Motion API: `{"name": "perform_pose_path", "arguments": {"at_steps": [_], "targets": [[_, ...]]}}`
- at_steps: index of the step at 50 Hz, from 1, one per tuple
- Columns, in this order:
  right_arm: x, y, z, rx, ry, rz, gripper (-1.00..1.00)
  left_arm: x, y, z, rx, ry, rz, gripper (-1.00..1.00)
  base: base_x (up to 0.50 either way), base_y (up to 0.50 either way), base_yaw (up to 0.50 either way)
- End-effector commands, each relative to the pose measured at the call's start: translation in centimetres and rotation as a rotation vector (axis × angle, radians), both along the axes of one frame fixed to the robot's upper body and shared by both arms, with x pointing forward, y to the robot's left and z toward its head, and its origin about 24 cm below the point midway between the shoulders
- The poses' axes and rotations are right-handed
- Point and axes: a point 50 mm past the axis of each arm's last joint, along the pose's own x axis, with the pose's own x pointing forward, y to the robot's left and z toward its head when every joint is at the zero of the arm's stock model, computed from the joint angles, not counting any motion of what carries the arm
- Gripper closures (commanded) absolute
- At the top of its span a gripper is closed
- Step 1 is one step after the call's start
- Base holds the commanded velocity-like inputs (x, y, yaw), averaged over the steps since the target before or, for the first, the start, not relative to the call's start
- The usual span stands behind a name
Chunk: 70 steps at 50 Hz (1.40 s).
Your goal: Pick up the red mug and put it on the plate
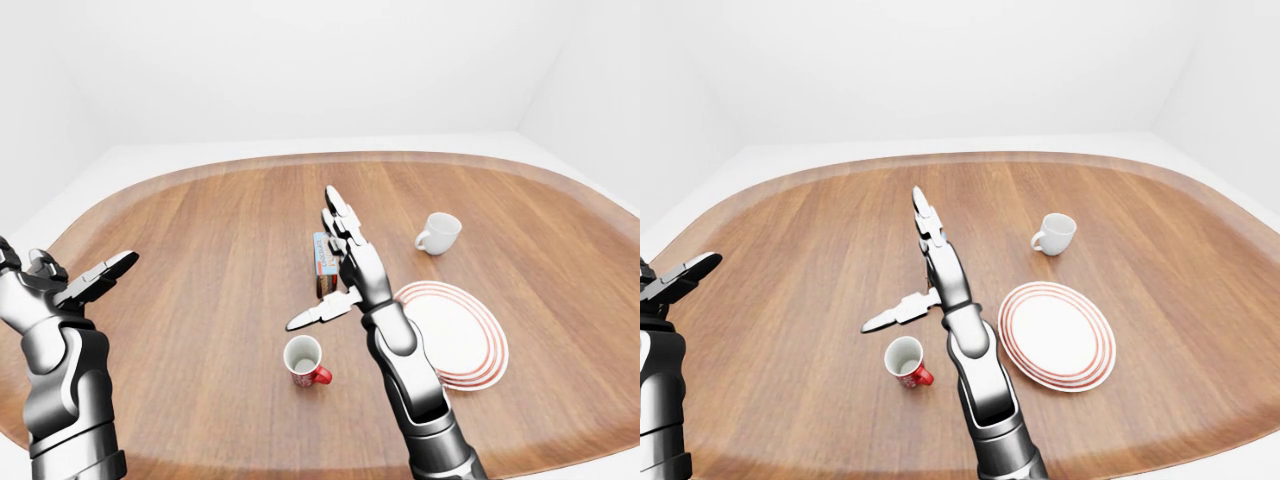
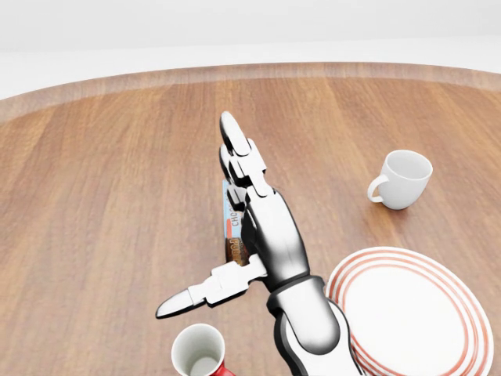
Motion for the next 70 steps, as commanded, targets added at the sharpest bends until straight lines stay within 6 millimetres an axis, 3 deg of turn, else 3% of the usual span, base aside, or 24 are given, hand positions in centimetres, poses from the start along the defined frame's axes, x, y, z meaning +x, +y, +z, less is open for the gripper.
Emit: {"name": "perform_pose_path", "arguments": {"at_steps": [1,6,21,51,55,70], "targets": [[-1.1,3.7,-3.7,-0.074,0.145,0.106,-1.00,0.1,-0.2,-0.2,0.000,0.007,-0.005,-1.00,0.00,0.00,0.00],[-1.5,4.3,-7.4,-0.107,0.299,0.112,-1.00,0.0,-0.1,-0.1,0.001,0.001,-0.003,-1.00,0.00,0.00,0.00],[-1.7,3.8,-8.6,-0.135,0.334,0.124,-1.00,0.2,0.0,-0.4,-0.005,0.016,-0.006,-1.00,0.00,0.00,0.00],[-2.4,2.2,-13.3,-0.218,0.512,0.099,-1.00,0.1,0.0,-0.3,-0.004,0.013,-0.004,-1.00,0.00,0.00,0.00],[-2.5,2.3,-12.6,-0.207,0.485,0.104,-1.00,0.1,-0.1,-0.2,-0.001,0.008,-0.003,-1.00,0.00,0.00,0.00],[-2.5,2.3,-14.2,-0.240,0.547,0.117,-1.00,-0.1,0.0,0.0,0.002,-0.003,0.001,-1.00,0.00,0.00,0.00]]}}
